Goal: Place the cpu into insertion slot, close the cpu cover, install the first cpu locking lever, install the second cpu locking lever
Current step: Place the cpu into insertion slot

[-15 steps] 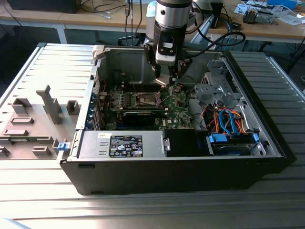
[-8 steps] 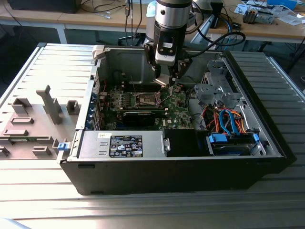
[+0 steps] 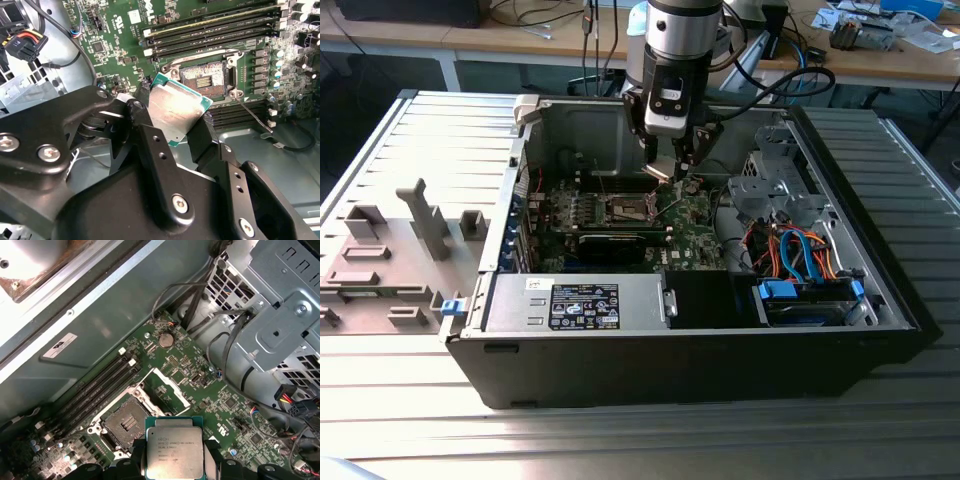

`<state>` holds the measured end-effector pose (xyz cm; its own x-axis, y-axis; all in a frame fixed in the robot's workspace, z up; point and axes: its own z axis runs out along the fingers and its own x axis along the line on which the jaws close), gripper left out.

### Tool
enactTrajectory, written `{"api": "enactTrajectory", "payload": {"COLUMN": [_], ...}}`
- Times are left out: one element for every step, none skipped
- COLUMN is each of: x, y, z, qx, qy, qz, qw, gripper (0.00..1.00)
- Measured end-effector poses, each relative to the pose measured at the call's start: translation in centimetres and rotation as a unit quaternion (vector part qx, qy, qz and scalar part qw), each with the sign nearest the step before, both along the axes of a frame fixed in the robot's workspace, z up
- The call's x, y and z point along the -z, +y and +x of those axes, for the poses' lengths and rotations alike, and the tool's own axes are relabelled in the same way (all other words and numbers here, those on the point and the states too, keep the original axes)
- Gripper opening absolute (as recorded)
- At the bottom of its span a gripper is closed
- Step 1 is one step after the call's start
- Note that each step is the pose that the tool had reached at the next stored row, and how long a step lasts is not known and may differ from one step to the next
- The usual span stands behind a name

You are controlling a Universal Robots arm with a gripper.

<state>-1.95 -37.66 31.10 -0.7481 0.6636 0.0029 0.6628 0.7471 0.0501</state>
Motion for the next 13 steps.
{"api": "enactTrajectory", "payload": {"x": [0.0,0.0,0.0,0.0,0.0,0.0,0.0,0.0,0.0,0.0,0.0,0.0,0.0], "y": [0.0,0.0,0.0,0.0,0.0,0.0,0.0,0.0,0.0,0.0,0.0,0.0,0.0], "z": [0.0,0.0,0.0,0.0,0.0,0.0,0.0,0.0,0.0,0.0,0.0,0.0,0.0], "qx": [0.001,0.001,0.002,0.003,0.004,0.005,0.006,0.007,0.007,0.008,0.008,0.009,0.01], "qy": [0.0,0.0,0.0,0.0,0.0,0.0,0.0,0.0,0.0,0.0,0.0,0.0,0.0], "qz": [-0.0001,-0.0001,-0.0003,-0.0004,-0.0005,-0.0006,-0.0008,-0.0009,-0.0009,-0.001,-0.0011,-0.0012,-0.0013], "qw": [1.0,1.0,1.0,1.0,0.99999,0.99999,0.99998,0.99998,0.99997,0.99997,0.99997,0.99996,0.99995], "gripper": [0.54,0.54,0.54,0.54,0.54,0.54,0.54,0.54,0.54,0.54,0.54,0.54,0.54]}}
